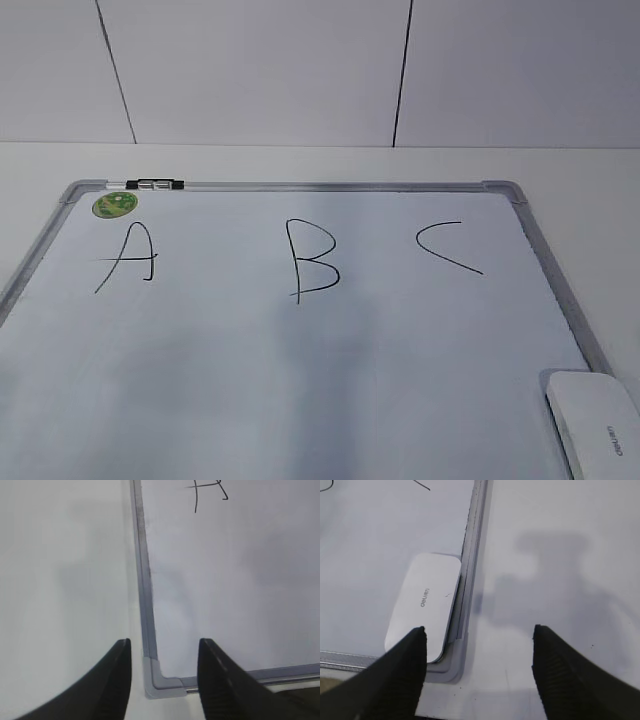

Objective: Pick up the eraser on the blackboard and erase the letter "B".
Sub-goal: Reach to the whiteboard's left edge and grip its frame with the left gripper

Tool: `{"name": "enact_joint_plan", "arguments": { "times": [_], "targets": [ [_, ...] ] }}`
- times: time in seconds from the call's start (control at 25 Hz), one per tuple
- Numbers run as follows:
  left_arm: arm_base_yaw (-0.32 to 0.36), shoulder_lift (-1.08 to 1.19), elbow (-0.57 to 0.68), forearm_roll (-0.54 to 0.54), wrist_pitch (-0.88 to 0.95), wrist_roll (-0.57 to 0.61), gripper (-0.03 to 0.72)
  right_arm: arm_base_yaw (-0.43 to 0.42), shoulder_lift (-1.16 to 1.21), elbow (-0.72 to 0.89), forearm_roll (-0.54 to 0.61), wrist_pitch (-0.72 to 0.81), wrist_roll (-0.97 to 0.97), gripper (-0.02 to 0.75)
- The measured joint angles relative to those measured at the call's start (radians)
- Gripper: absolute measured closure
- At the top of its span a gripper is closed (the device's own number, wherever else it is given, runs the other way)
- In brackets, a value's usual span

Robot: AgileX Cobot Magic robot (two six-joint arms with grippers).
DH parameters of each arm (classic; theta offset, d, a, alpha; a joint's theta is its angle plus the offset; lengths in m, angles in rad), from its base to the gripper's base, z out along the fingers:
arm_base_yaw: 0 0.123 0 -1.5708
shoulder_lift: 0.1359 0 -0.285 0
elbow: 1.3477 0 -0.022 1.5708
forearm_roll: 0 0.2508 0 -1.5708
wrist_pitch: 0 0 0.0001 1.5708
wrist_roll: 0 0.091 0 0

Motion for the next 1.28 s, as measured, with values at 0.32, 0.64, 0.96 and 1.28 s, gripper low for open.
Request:
{"name": "enact_joint_plan", "arguments": {
  "times": [0.32, 0.64, 0.96, 1.28],
  "targets": [
    [0.000, 0.418, -0.176, -0.006, 0.069, 0.000, 0.368, 0.000, 0.177, -0.022, 0.046, 0.034, 0.005, 0.216],
    [0.000, 0.789, -0.301, 0.029, 0.040, 0.000, 0.377, 0.000, 0.254, -0.026, 0.144, 0.080, 0.023, 0.216],
    [0.002, 1.040, -0.402, 0.081, -0.045, 0.018, 0.379, 0.000, 0.254, -0.026, 0.161, 0.104, 0.045, 0.216],
    [0.033, 1.246, -0.506, 0.079, -0.109, 0.030, 0.381, 0.000, 0.254, -0.026, 0.163, 0.105, 0.054, 0.216]
  ]
}}
